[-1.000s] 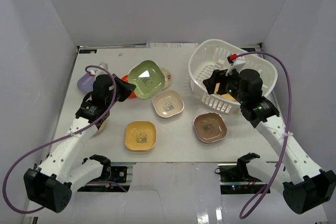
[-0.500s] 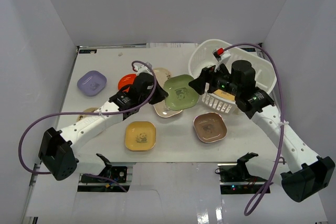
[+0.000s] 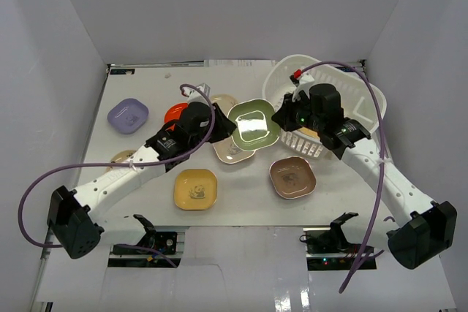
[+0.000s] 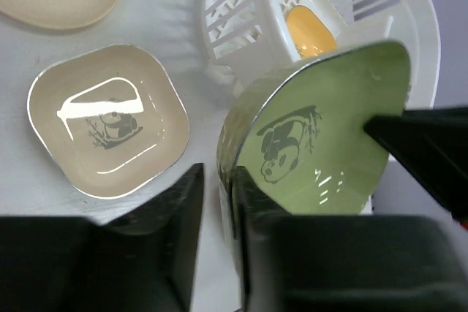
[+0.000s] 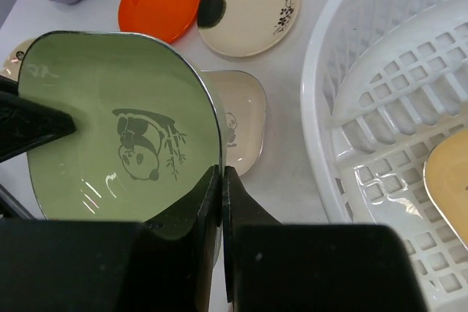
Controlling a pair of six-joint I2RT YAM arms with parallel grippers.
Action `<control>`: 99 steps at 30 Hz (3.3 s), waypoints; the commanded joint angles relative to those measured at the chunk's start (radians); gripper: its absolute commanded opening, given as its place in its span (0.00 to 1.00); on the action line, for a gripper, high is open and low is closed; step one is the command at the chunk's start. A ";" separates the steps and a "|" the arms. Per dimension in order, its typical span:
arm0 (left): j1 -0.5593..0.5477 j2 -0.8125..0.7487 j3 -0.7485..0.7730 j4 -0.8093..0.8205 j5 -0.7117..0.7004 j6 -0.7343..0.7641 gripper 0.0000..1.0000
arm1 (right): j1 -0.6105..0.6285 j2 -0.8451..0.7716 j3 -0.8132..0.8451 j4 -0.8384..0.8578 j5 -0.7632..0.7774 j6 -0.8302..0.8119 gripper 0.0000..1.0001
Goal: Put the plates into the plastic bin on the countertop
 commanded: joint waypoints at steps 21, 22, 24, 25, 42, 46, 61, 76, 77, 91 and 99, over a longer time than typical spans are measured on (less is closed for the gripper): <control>-0.003 -0.527 -0.306 -0.661 -0.277 -0.286 0.76 | -0.544 0.212 -0.025 0.111 0.260 0.205 0.08; -0.003 -0.520 -0.314 -0.687 -0.281 -0.309 0.76 | -0.551 0.228 -0.046 0.112 0.252 0.221 0.08; -0.003 -0.492 -0.338 -0.708 -0.292 -0.349 0.76 | -0.564 0.238 -0.062 0.109 0.249 0.234 0.08; -0.003 -0.480 -0.344 -0.723 -0.293 -0.361 0.76 | -0.565 0.237 -0.077 0.112 0.266 0.245 0.10; -0.003 -0.357 -0.475 -0.557 -0.281 -0.360 0.63 | -0.299 0.032 -0.120 0.101 0.231 0.143 0.72; -0.003 -0.297 -0.476 -0.549 -0.286 -0.354 0.45 | 0.026 -0.090 -0.260 0.074 0.307 0.161 0.70; -0.003 -0.245 -0.476 -0.584 -0.303 -0.384 0.49 | 0.390 -0.183 -0.568 -0.060 0.450 0.291 0.65; -0.003 -0.409 -0.390 -0.704 -0.379 -0.387 0.57 | 0.541 -0.119 -0.478 -0.073 0.575 0.308 0.72; -0.003 -0.402 -0.390 -0.710 -0.396 -0.390 0.57 | 0.547 -0.108 -0.479 -0.070 0.576 0.310 0.72; -0.003 -0.173 -0.452 -0.655 -0.421 -0.435 0.52 | 0.625 -0.062 -0.389 -0.075 0.582 0.311 0.08; -0.003 -0.274 -0.484 -0.616 -0.410 -0.409 0.05 | 0.693 -0.194 -0.061 -0.103 0.698 0.142 0.08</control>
